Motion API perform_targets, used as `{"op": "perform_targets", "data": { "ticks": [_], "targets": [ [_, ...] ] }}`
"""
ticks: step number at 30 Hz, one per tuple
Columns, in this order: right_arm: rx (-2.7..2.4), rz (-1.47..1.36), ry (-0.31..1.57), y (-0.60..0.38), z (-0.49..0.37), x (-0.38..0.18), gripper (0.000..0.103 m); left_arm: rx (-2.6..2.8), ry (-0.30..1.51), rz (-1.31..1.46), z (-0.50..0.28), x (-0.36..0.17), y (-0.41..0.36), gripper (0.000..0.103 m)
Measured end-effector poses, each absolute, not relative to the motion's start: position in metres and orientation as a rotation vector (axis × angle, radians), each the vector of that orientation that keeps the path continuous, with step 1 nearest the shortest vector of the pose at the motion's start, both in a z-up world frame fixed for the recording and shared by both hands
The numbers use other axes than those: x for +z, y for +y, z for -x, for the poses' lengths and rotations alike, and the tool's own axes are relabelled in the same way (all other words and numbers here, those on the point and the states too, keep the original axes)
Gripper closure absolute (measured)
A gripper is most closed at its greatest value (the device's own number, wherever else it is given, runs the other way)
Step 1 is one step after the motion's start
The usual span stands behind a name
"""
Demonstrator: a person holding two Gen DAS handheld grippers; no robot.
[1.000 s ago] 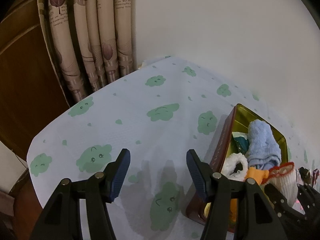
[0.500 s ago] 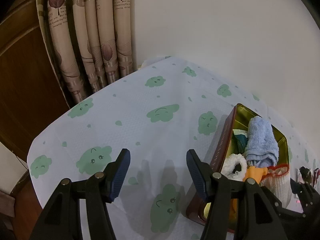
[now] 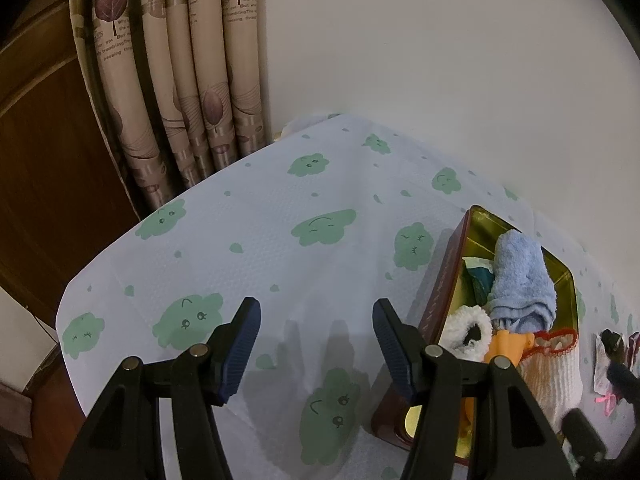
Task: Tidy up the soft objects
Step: 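Move the right tool to the red-and-white cloth bag and grasp it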
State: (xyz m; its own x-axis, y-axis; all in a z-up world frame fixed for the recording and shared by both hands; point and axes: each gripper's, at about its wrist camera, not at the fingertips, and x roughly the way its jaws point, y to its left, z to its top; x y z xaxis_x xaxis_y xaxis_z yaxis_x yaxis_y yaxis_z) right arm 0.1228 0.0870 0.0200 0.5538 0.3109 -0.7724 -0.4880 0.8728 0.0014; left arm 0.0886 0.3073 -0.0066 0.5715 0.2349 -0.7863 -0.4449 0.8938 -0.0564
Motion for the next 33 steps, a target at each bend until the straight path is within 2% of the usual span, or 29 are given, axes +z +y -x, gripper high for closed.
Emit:
{"op": "perform_targets", "data": {
  "ticks": [7, 21, 33],
  "targets": [
    [0.390, 0.175, 0.858, 0.033, -0.121, 0.023, 0.019, 0.401, 0.877, 0.258, -0.088, -0.006, 0.307, 0.043],
    [-0.063, -0.018, 0.917, -0.167, -0.168, 0.002, 0.018, 0.404, 0.876, 0.242, -0.087, -0.007, 0.306, 0.043],
    [-0.180, -0.314, 0.952, -0.239, -0.212, -0.027, 0.014, 0.410, 0.881, 0.191, -0.088, -0.008, 0.301, 0.043]
  ]
}}
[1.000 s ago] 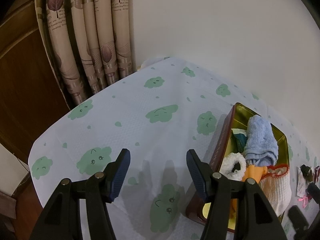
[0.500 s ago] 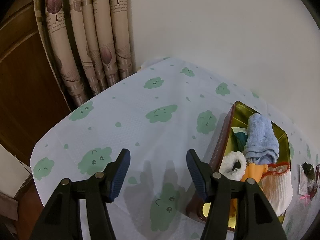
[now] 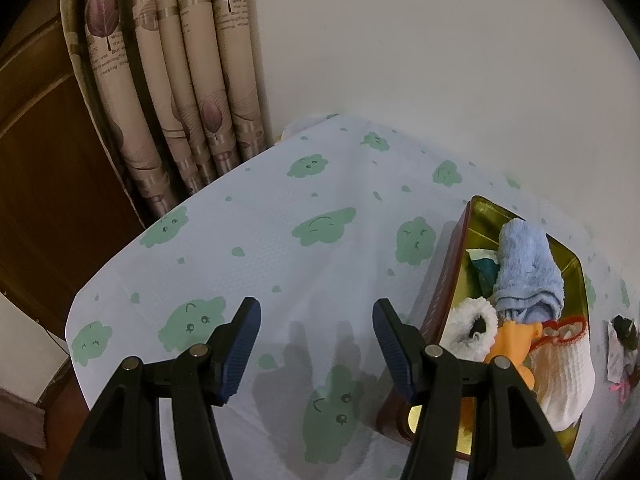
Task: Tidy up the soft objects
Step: 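Move the right tool to the red-and-white cloth bag and grasp it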
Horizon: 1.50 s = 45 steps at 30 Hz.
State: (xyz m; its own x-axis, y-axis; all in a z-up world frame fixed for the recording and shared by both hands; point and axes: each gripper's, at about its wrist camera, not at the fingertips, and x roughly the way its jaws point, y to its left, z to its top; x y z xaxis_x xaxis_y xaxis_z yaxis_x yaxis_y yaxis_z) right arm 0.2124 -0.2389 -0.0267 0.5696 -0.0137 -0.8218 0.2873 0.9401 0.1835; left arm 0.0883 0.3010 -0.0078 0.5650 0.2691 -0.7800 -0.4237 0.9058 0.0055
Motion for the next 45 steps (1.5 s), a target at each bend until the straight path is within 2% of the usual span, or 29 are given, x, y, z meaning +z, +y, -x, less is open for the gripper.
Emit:
{"op": "perform_targets", "data": {
  "ticks": [6, 8, 9, 10, 11, 12, 14, 16, 19, 31, 37, 43, 45],
  "targets": [
    [-0.179, -0.350, 1.005, -0.241, -0.216, -0.054, 0.014, 0.412, 0.887, 0.185, -0.089, -0.009, 0.301, 0.043],
    [-0.165, -0.330, 0.996, -0.237, -0.213, -0.058, 0.017, 0.411, 0.888, 0.180, -0.090, -0.010, 0.300, 0.043],
    [-0.163, -0.323, 0.990, -0.238, -0.212, -0.058, 0.026, 0.413, 0.888, 0.176, -0.090, -0.010, 0.300, 0.043],
    [-0.151, -0.318, 0.979, -0.238, -0.208, -0.058, 0.038, 0.414, 0.887, 0.171, -0.090, -0.010, 0.299, 0.043],
    [-0.130, -0.318, 0.973, -0.237, -0.205, -0.058, 0.044, 0.412, 0.885, 0.167, -0.090, -0.010, 0.298, 0.043],
    [-0.126, -0.316, 0.969, -0.238, -0.202, -0.058, 0.048, 0.412, 0.883, 0.164, -0.090, -0.010, 0.297, 0.043],
    [-0.135, -0.295, 0.956, -0.240, -0.195, -0.056, 0.050, 0.413, 0.883, 0.156, -0.090, -0.010, 0.294, 0.043],
    [-0.144, -0.281, 0.945, -0.243, -0.189, -0.054, 0.064, 0.415, 0.884, 0.148, -0.090, -0.010, 0.293, 0.043],
    [-0.158, -0.231, 0.952, -0.251, -0.176, -0.056, 0.070, 0.413, 0.883, 0.149, -0.089, -0.010, 0.291, 0.043],
    [-0.270, -0.079, 0.943, -0.300, -0.111, -0.057, 0.073, 0.347, 0.780, -0.008, -0.077, 0.016, 0.240, 0.043],
    [-0.274, -0.080, 0.921, -0.319, -0.099, -0.061, 0.072, 0.042, 0.813, -0.060, -0.076, 0.036, 0.156, 0.042],
    [-0.262, -0.090, 0.917, -0.320, -0.097, -0.062, 0.069, -0.261, 0.908, -0.043, -0.101, 0.030, 0.059, 0.041],
    [-0.253, -0.107, 0.917, -0.322, -0.099, -0.064, 0.067, -0.308, 0.941, -0.060, -0.112, 0.025, 0.031, 0.035]
  ]
}}
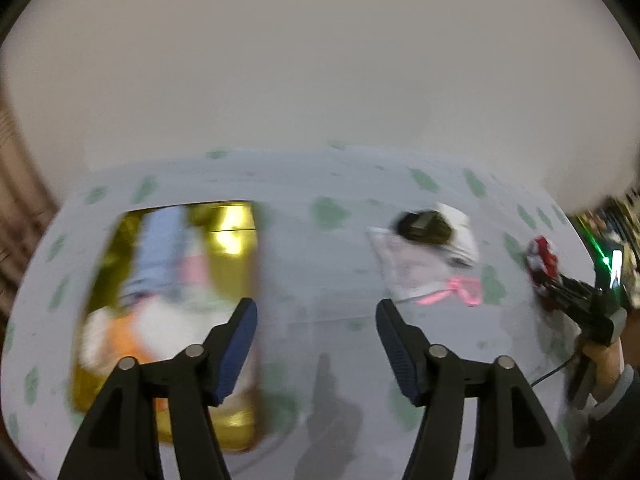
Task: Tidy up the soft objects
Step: 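Move the right tool to the red-and-white cloth bag and grasp it, then grasp the flowered wipes packet with the left tool while the right holds the bag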
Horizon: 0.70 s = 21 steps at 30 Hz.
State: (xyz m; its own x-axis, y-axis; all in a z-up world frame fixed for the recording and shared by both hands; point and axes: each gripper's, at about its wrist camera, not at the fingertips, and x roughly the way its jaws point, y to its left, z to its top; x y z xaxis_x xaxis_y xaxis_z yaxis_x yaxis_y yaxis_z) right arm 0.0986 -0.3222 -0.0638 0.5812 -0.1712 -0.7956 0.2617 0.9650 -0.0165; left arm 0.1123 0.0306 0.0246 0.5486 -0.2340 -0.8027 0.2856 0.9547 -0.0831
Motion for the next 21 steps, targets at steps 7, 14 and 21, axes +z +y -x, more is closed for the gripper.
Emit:
{"op": "perform_targets", "data": {
  "ticks": [7, 14, 21],
  "targets": [
    [-0.243, -0.111, 0.920, -0.321, -0.101, -0.065, 0.065, -0.395, 1.148, 0.073, -0.162, -0.013, -0.045, 0.034],
    [-0.238, -0.121, 0.920, -0.322, -0.100, -0.066, 0.065, -0.368, 1.211, 0.051, -0.186, -0.039, -0.089, 0.028],
    [-0.235, -0.124, 0.920, -0.322, -0.101, -0.066, 0.064, -0.327, 1.254, 0.061, -0.204, -0.058, -0.095, 0.027]
  ]
}}
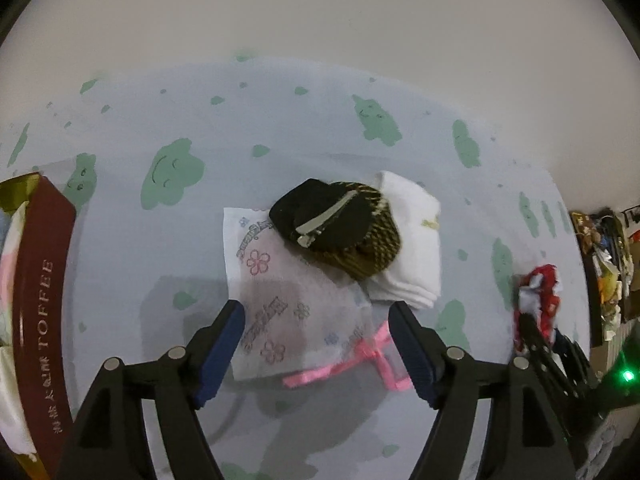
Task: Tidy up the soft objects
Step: 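Grasp the flowered wipes packet with the left tool while the right holds the bag, then carry the wipes packet into the gold tin and open the left tool while the right holds the bag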
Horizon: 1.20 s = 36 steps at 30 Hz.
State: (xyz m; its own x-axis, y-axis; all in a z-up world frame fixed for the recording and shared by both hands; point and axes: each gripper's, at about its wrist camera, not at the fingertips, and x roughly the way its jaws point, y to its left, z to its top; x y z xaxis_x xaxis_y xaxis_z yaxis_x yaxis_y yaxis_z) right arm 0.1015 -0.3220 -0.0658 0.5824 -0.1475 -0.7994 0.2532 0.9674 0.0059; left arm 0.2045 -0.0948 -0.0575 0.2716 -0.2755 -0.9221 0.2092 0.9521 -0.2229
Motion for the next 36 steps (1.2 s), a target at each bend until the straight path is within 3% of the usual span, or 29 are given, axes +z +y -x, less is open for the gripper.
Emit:
{"op": "perform_targets", "data": {
  "ticks": [13, 16, 18, 20, 36],
  "targets": [
    [-0.232, -0.131, 0.920, -0.322, -0.101, -0.066, 0.064, -0.244, 1.166, -0.048, -0.205, -0.074, -0.099, 0.021],
    [-0.232, -0.131, 0.920, -0.323, -0.101, -0.065, 0.064, -0.255, 1.152, -0.098, -0.196, -0.072, -0.096, 0.032],
    [-0.232, -0.131, 0.920, -0.323, -0.102, -0.066, 0.063, -0.266, 1.153, -0.100, -0.192, -0.069, -0.095, 0.061],
    [-0.232, -0.131, 0.920, -0.323, -0.101, -0.066, 0.063, -0.290, 1.179, -0.061, -0.190, -0.065, -0.087, 0.081],
    [-0.232, -0.129, 0.919, -0.322, -0.102, -0.067, 0.063, -0.366, 1.168, -0.076, -0.153, -0.038, -0.071, 0.085]
  ]
}}
